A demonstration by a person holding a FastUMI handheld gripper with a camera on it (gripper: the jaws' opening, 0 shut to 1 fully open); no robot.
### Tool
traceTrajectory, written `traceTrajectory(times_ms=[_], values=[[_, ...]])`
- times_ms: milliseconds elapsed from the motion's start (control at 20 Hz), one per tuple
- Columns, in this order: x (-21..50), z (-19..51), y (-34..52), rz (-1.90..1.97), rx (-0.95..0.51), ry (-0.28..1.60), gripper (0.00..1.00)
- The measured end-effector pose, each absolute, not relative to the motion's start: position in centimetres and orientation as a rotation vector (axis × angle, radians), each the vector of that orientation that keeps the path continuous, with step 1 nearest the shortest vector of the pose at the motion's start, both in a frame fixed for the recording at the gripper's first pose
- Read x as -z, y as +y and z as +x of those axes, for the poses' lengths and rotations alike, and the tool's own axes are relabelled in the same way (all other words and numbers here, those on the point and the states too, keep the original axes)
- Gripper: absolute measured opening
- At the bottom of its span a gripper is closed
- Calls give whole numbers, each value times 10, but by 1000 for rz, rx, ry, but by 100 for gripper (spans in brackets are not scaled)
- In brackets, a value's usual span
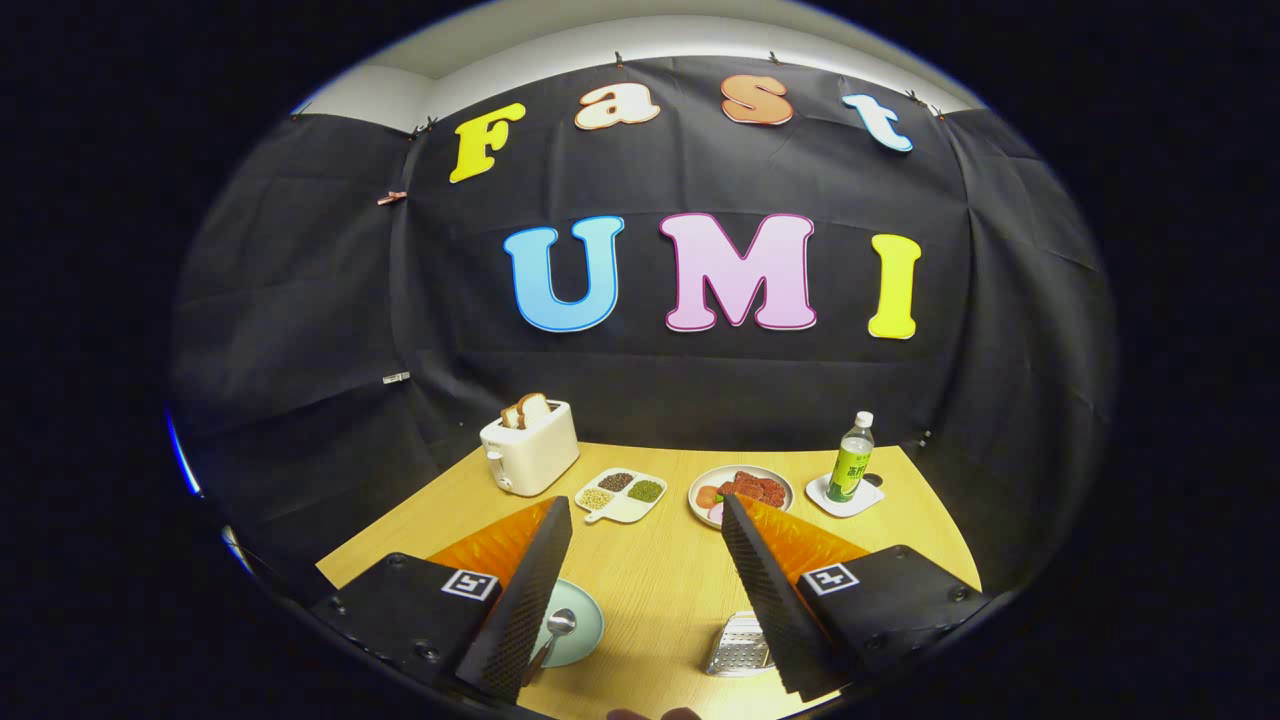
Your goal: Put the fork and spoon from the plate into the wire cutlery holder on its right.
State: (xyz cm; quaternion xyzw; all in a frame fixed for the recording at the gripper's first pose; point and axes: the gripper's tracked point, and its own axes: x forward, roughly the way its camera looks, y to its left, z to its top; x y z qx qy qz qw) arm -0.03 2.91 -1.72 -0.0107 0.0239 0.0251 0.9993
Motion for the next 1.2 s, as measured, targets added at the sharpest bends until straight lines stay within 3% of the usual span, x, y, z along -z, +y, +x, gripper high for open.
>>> traceTrajectory(times_ms=[850,1200], values=[[49,-5,45,-61,35,103,94],[136,17,91,-108,-66,349,96]])
